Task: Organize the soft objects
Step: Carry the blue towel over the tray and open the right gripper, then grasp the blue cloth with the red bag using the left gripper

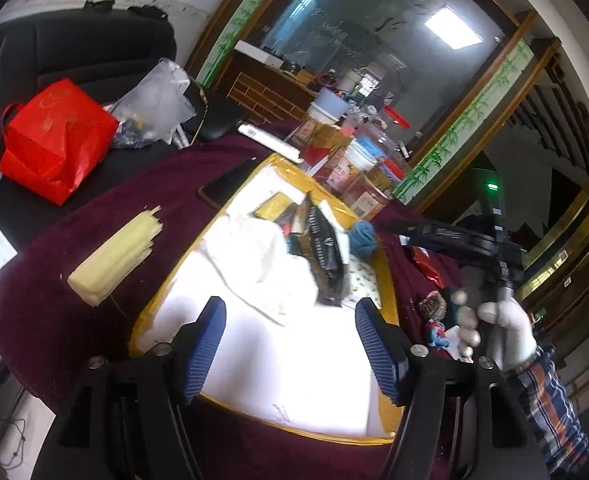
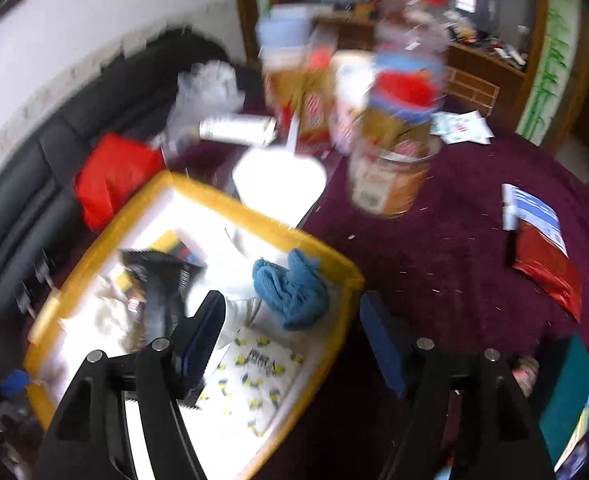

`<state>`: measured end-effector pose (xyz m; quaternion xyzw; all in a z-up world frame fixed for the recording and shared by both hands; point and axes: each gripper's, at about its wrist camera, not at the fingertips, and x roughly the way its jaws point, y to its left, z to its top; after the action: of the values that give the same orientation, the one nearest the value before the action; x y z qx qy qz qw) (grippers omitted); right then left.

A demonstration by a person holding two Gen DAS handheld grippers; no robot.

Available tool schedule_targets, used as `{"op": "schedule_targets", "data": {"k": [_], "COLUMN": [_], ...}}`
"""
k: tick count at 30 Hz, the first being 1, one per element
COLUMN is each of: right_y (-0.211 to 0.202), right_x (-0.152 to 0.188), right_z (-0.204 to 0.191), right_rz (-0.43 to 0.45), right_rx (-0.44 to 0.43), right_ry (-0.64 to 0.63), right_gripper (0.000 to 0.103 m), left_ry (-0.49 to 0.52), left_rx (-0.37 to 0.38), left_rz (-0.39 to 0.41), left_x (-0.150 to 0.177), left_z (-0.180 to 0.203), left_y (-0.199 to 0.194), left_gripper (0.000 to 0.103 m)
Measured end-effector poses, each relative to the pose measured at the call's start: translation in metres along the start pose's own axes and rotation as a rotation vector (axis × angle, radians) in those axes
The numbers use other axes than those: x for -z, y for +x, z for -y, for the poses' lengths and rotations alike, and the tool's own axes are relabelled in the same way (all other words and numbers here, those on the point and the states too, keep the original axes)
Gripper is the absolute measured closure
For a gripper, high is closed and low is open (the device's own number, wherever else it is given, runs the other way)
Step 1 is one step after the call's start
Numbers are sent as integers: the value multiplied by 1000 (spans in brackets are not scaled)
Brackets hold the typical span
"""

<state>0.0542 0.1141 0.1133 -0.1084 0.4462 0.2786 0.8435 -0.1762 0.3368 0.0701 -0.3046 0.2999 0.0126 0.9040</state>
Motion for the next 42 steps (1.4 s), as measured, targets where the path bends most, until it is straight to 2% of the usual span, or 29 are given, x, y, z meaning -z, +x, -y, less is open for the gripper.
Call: {"op": "schedule_targets", "data": {"k": [3,5,8,10,12,15,22,26,27,33,36,39,40,42], "right_y": [-45,-83,-135,-162,-175,-182,-183,-176,-179,-180,-183,-185,-183,-180], "right_x": [18,40,80,111,139,172,224,237,238,238,238,239,238,237], "right_z": [19,36,68,92,121,160,236,257,258,258,254,252,252,252], "right_rz": [95,185,323,392,406,408,479,462,482,495,494,500,496,480], "right_rx": [-1,26,130,231,304,358,379,330,305,301,306,320,320,324], "right_ry": [55,82,119,141,173,251,459,522,526,512,504,496,496,494], "right_gripper": [28,13,6,6,6,6,6,6,6,6,6,6,6,6], "left_ry": [38,74,123,154,188,264,404,459,467,530,627,679,683,700], "left_rx": [23,49,102,151,171,183,122,76,67,6,-52,-76,-67,-53], "left_rz": [5,3,-13,-42,-77,-136,-226,-271,-276,-265,-256,-235,-224,-219], "left_x": [2,6,14,21,27,44,74,88,89,98,107,112,113,115], "left_z": [16,32,62,87,111,154,227,252,257,276,282,285,286,289], "left_y": [-4,-4,0,8,17,35,79,110,118,181,209,223,223,225], "left_gripper": [25,17,5,5,5,5,5,5,5,5,6,15,23,54]}}
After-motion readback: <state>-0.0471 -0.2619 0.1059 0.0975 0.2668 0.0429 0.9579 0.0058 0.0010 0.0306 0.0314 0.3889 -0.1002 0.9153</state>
